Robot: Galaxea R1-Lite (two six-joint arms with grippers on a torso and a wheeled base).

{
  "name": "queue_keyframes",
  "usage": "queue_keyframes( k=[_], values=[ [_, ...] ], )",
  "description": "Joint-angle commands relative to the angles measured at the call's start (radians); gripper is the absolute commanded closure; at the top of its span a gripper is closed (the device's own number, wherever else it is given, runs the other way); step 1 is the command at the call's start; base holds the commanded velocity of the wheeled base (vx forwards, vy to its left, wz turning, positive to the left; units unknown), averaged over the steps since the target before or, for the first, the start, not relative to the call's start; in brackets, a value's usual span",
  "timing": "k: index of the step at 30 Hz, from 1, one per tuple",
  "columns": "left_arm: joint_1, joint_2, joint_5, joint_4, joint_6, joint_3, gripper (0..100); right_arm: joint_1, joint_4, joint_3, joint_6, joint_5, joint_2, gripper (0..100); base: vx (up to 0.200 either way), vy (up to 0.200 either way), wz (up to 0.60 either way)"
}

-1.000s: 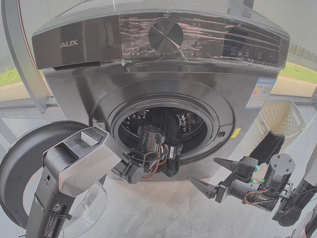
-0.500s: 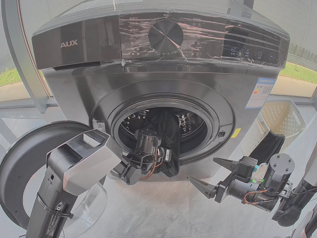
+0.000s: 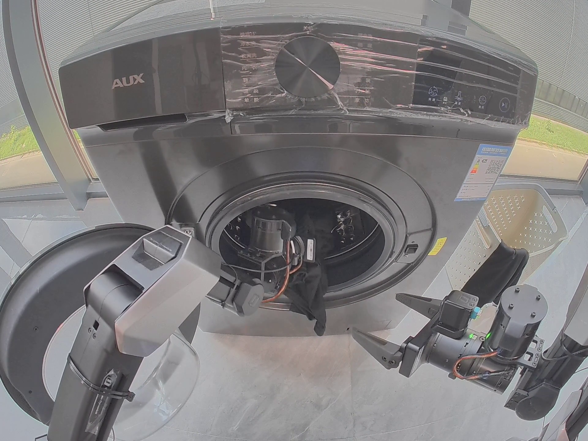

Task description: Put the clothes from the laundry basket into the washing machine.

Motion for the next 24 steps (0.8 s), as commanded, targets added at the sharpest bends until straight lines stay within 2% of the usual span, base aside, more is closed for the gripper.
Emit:
queue_keyframes(
  k=[1, 10, 11, 15, 24],
  values=[
    [0.026, 0.014, 0.032, 0.006, -0.013, -0.105, 100, 0.001, -0.001, 0.0, 0.0, 0.0, 0.005, 0, 0.0, 0.0, 0.0],
    [0.038, 0.017, 0.034, 0.005, -0.032, -0.148, 100, 0.001, -0.001, 0.002, 0.0, 0.0, 0.004, 0, 0.0, 0.0, 0.0],
    [0.038, 0.015, 0.032, 0.008, -0.033, -0.135, 0, 0.001, -0.001, 0.002, 0.0, 0.0, 0.004, 0, 0.0, 0.0, 0.0],
    [0.027, 0.014, 0.034, 0.0, -0.043, -0.109, 0, 0.001, -0.001, 0.003, 0.001, 0.001, 0.002, 0, 0.0, 0.0, 0.0],
    [-0.007, -0.046, 0.017, 0.059, -0.033, 0.073, 0, 0.002, -0.001, 0.003, 0.0, 0.001, -0.002, 0, 0.0, 0.0, 0.0]
  ],
)
